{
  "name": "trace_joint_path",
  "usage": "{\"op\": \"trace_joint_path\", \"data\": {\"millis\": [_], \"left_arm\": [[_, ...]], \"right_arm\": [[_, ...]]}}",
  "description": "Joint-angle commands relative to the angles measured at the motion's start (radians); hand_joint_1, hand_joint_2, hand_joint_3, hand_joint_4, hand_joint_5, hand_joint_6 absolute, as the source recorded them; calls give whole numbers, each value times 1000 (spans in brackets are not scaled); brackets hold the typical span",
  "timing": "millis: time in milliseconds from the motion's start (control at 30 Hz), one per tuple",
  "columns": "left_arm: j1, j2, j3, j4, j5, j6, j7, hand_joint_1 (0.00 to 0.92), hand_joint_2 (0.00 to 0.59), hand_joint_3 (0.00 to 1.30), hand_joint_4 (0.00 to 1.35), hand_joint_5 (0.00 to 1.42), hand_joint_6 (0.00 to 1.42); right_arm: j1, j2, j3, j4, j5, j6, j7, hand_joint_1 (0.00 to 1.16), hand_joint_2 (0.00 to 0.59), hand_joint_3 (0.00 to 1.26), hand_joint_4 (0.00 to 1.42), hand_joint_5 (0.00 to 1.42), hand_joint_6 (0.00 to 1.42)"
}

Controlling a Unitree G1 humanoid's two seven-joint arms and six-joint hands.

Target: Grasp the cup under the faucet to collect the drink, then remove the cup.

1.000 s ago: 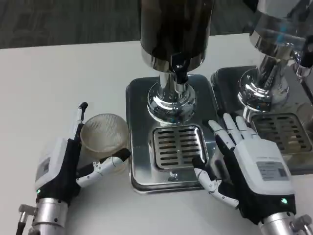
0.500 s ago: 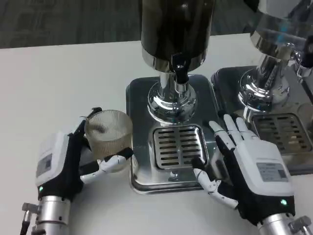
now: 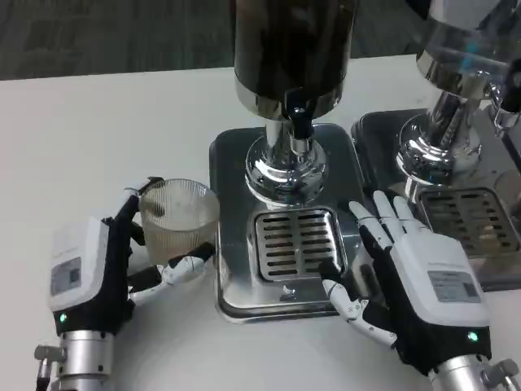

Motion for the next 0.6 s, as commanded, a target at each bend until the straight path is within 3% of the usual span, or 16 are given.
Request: {"op": "trace_joint_path", "data": {"millis": [33, 600], "left_arm": [[1, 1, 1, -18, 0, -7, 60, 484, 92, 347, 523, 761, 956], [1, 1, -12, -73, 36, -6, 126, 475, 90, 358, 531, 779, 958]], "right_arm": [[-2, -4, -5, -5, 8, 1, -1, 205, 403, 146, 0, 3, 145], [-10, -8, -6, 4, 23, 1, 3, 210, 416, 146, 0, 4, 147]]}}
